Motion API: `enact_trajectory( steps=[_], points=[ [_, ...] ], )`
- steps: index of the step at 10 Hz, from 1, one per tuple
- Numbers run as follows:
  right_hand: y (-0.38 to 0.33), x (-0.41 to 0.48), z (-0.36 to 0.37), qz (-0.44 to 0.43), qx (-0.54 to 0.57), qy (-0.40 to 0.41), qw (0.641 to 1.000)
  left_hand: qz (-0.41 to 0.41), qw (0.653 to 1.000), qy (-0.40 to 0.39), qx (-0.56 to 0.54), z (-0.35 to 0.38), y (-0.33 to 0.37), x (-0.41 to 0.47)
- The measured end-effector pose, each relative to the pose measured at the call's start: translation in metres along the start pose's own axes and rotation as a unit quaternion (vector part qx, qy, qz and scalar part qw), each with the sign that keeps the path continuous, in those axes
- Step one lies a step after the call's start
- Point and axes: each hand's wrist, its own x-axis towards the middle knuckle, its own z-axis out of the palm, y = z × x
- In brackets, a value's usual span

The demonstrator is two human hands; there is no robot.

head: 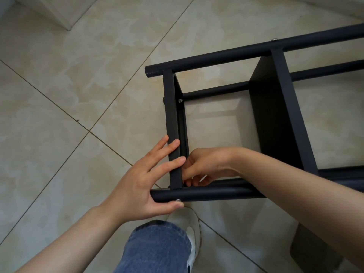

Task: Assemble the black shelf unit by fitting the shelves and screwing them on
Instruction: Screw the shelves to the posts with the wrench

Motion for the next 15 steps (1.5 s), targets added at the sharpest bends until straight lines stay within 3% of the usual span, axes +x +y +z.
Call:
enact_trajectory(
  steps=[6, 8, 11, 15],
  points=[
    [0.0008, -0.0002, -0.0025, 0.004, 0.012, 0.011, 1.0, 0.003, 1.0, 0.007, -0.004, 0.0015, -0.0015, 0.0002],
    [0.0009, -0.0042, -0.0063, -0.017, 0.044, -0.03, 0.998, 0.004, 1.0, 0.006, -0.005, 0.0011, -0.0012, 0.0005],
    [-0.0012, -0.0019, -0.0025, 0.011, 0.013, -0.046, 0.999, 0.004, 1.0, 0.008, -0.008, 0.0019, -0.0011, 0.0006],
    [0.0013, 0.0008, -0.0004, -0.012, 0.004, -0.023, 1.0, 0.001, 1.0, 0.011, -0.014, 0.002, -0.0007, 0.0006]
  ],
)
